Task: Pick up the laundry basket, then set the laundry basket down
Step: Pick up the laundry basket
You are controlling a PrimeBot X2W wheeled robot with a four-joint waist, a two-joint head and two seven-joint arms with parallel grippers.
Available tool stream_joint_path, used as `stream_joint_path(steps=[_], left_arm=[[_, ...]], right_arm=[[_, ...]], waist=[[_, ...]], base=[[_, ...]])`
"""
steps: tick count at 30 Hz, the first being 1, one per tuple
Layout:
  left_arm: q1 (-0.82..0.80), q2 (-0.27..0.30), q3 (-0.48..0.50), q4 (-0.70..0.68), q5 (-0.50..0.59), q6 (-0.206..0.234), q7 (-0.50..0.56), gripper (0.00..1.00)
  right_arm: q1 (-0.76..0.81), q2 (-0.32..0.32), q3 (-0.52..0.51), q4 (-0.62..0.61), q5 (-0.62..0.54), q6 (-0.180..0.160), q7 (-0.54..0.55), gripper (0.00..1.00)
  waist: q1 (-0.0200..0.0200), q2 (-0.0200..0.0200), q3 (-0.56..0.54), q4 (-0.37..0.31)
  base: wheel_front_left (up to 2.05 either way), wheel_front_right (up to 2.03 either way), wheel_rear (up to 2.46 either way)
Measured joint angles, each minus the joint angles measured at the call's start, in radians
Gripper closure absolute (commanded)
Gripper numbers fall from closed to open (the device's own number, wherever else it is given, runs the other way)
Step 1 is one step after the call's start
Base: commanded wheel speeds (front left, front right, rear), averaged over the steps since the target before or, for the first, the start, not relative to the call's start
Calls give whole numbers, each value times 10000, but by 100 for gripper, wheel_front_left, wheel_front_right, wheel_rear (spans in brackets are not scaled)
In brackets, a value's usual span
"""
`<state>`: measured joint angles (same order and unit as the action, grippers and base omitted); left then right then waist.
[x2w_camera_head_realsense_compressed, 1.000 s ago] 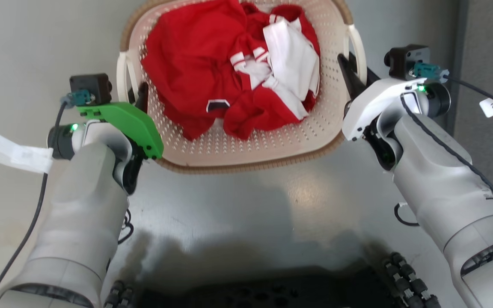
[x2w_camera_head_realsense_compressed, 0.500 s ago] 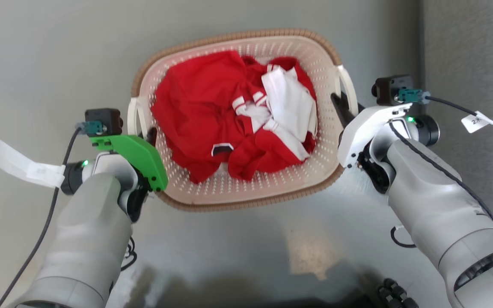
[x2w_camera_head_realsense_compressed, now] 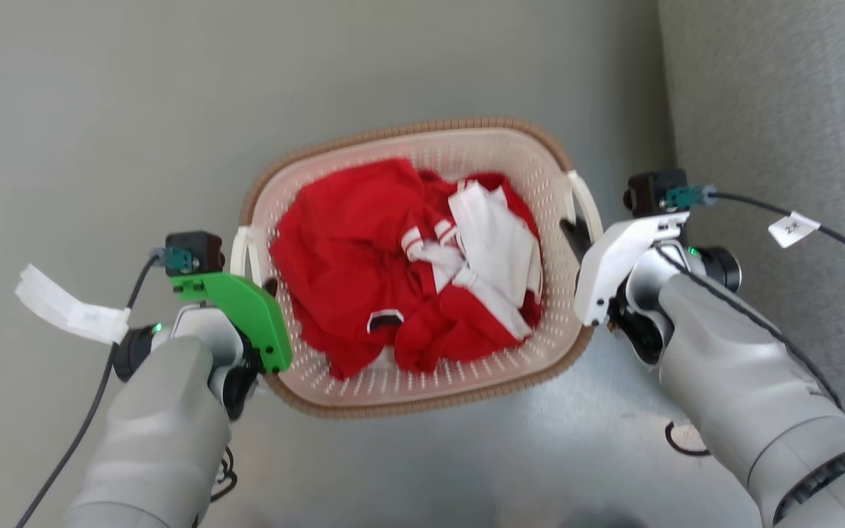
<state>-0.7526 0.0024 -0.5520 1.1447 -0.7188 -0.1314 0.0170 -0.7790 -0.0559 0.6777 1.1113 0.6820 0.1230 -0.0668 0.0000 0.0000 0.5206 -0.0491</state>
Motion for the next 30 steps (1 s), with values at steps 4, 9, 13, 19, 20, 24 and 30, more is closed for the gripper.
stream_joint_path(steps=[4,9,13,19,20,24,30], left_arm=[[232,0,-113,75,-130,0,253,100],[634,6,-314,79,-359,0,612,100],[1010,10,-537,82,-635,0,991,100],[1355,10,-694,79,-802,2,1277,100],[1434,10,-696,96,-830,2,1335,100],[1936,13,-805,105,-1151,2,1668,100],[2260,15,-1024,130,-1283,10,2040,100]], right_arm=[[224,10,178,54,198,0,391,100],[478,13,420,107,499,-2,853,100],[839,35,483,184,777,-2,1206,100],[1138,54,593,270,1041,-2,1576,100],[1180,56,662,276,1045,-2,1664,100],[1556,90,871,403,1160,0,2090,100],[1858,105,999,441,1350,-2,2529,100]], waist=[[0,0,-551,-39],[0,0,-1239,-76],[0,0,-1787,-90],[-1,0,-2475,-81],[-1,0,-2615,-77],[-1,0,-3298,-61],[-1,0,-4034,-42]], base=[[0,0,0],[0,0,0],[0,0,0],[0,0,0],[0,0,0],[0,0,0],[0,0,0]])
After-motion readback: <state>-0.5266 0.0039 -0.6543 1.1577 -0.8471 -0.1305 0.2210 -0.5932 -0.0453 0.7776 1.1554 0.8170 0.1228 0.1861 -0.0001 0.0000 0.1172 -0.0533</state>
